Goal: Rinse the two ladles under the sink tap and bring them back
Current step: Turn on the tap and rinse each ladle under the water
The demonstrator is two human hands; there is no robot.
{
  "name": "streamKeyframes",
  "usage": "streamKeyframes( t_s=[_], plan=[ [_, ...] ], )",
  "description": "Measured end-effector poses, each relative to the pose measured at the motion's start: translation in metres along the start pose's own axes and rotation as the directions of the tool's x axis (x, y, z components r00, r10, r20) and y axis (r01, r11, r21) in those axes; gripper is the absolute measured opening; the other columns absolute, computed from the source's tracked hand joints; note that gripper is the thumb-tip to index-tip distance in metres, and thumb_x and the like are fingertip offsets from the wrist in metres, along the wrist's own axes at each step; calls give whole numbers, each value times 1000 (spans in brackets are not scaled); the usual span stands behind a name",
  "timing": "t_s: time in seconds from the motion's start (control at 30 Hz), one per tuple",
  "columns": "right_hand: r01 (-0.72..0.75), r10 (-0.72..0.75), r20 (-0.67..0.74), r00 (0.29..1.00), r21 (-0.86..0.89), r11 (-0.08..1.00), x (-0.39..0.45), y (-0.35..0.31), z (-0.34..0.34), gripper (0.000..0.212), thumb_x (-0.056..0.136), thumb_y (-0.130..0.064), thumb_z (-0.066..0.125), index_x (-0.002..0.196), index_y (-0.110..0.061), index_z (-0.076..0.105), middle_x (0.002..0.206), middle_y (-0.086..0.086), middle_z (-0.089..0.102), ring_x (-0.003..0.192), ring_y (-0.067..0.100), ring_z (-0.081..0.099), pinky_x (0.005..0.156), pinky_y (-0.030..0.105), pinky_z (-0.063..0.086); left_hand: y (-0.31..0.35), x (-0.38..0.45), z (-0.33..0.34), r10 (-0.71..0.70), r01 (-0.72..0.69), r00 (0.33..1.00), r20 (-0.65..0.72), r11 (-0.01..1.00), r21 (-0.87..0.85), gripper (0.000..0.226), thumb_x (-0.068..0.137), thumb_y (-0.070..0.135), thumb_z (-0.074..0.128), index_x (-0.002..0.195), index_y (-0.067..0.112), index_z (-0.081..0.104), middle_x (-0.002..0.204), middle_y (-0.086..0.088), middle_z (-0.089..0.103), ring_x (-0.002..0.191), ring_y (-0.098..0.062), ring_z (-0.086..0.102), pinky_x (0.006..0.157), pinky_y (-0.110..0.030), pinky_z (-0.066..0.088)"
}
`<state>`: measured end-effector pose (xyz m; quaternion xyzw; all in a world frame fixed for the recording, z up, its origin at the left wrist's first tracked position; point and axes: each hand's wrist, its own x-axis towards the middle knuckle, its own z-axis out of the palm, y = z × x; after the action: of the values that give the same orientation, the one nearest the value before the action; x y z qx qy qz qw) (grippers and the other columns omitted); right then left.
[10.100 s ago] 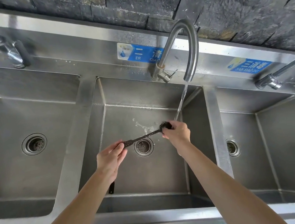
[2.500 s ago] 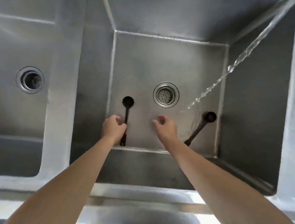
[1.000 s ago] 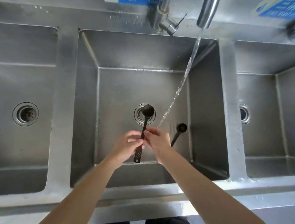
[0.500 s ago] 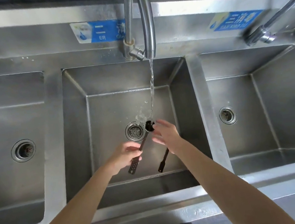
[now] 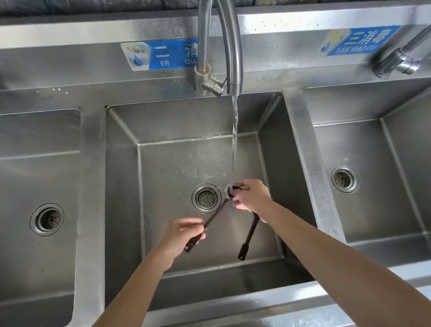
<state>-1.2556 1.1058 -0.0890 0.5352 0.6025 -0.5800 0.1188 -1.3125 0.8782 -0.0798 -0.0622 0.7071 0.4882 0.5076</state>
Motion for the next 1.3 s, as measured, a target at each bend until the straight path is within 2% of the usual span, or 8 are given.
streamKeyframes(
  t_s=[0.13, 0.47, 0.57, 0.73, 0.83, 0.93, 1.1, 1.3],
  plan=[
    [20, -24, -97, 995, -47, 999, -1, 3, -4, 36, 87, 2, 62, 100, -26, 81, 92, 3, 79, 74, 20, 77, 76, 31, 66, -11, 4, -16, -82, 63, 993, -84, 976, -206, 26, 84, 5, 76, 110, 6, 74, 94, -14, 80, 88, -21, 78, 72, -22, 62],
    [47, -38, -146, 988, 54, 997, -9, -1, 6, 23, 91, -3, 68, 102, -20, 79, 82, 0, 78, 65, 18, 80, 58, 19, 61, -14, 5, -29, -106, -37, 968, -229, 839, -544, 27, 85, -7, 72, 111, -5, 70, 104, -20, 76, 100, -24, 74, 85, -27, 60],
    [82, -97, -161, 982, -101, 992, -9, 0, 9, 30, 84, -4, 76, 106, -25, 77, 85, -4, 75, 71, 15, 77, 69, 29, 66, -15, 7, -28, -97, -62, 962, -254, 831, -553, 25, 85, -7, 71, 109, -5, 70, 102, -19, 77, 97, -25, 76, 83, -26, 61],
    [68, -76, -210, 975, -43, 997, -5, -1, 12, 23, 91, -5, 65, 106, -18, 76, 92, 4, 78, 68, 22, 80, 80, 41, 67, -15, 6, -26, -67, -84, 966, -251, 834, -545, 20, 88, -5, 69, 107, -2, 71, 94, -16, 78, 91, -18, 76, 80, -22, 61],
    [68, -96, -227, 969, -131, 989, -5, -2, 18, 23, 87, -4, 61, 91, -24, 73, 82, 5, 77, 82, 29, 79, 86, 48, 64, -14, 5, -25, -60, -96, 963, -262, 833, -545, 16, 88, -7, 68, 103, 0, 71, 90, -14, 78, 84, -16, 77, 78, -22, 61],
    [68, -102, -267, 958, -132, 989, -8, -3, 24, 21, 87, -16, 66, 77, -34, 64, 72, 0, 75, 76, 26, 79, 83, 48, 65, -13, 5, -24, -67, -104, 956, -284, 831, -546, 15, 89, -7, 67, 99, 2, 72, 85, -11, 78, 81, -15, 76, 77, -21, 61],
    [65, -118, -289, 950, -187, 980, -9, -1, 26, 29, 90, -9, 60, 113, -23, 72, 84, 3, 76, 84, 27, 78, 85, 45, 64, -17, 7, -25, -61, -92, 963, -261, 840, -535, 16, 88, -7, 68, 101, 1, 72, 95, -17, 77, 88, -19, 76, 80, -24, 62],
    [87, -165, -314, 935, -247, 965, -14, 3, 30, 23, 95, -20, 58, 113, -21, 72, 98, 9, 78, 89, 29, 74, 80, 40, 63, -26, 10, -27, -64, -82, 967, -247, 839, -537, 16, 87, -5, 70, 98, 7, 74, 93, -17, 79, 93, -21, 77, 76, -21, 61]
  ],
)
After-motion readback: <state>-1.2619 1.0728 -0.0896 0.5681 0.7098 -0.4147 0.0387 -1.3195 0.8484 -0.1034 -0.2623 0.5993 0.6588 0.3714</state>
